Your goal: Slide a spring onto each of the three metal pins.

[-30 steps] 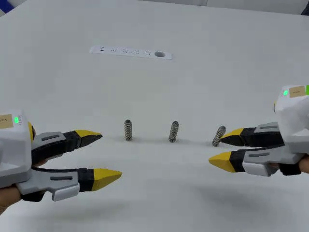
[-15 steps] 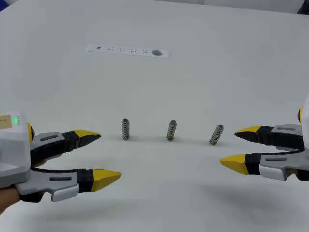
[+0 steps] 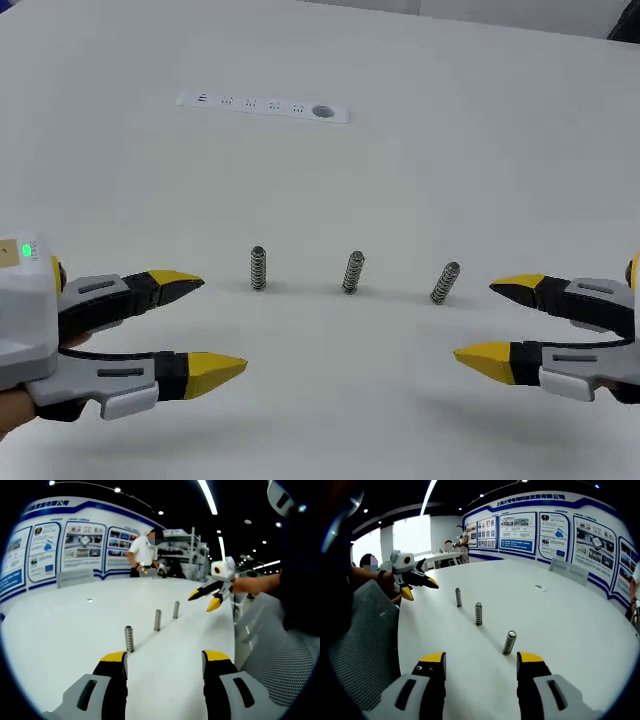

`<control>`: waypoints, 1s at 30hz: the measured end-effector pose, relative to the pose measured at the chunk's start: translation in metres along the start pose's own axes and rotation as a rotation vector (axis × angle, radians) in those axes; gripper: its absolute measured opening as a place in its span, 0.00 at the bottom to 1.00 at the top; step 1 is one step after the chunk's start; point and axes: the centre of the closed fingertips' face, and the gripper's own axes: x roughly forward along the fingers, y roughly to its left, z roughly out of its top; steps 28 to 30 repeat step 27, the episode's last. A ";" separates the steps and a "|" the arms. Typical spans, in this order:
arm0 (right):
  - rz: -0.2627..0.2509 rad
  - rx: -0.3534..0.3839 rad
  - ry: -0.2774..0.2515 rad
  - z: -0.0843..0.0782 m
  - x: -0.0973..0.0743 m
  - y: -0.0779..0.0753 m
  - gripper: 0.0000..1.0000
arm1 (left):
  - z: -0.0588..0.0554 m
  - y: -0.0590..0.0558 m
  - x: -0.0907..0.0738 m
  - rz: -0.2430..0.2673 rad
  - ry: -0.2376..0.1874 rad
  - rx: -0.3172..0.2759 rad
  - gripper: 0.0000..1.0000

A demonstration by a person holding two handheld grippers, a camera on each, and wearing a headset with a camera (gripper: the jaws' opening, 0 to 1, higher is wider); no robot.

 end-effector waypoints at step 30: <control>-0.010 0.018 -0.041 0.004 -0.003 -0.007 0.62 | 0.004 0.003 -0.006 0.041 0.005 0.000 0.64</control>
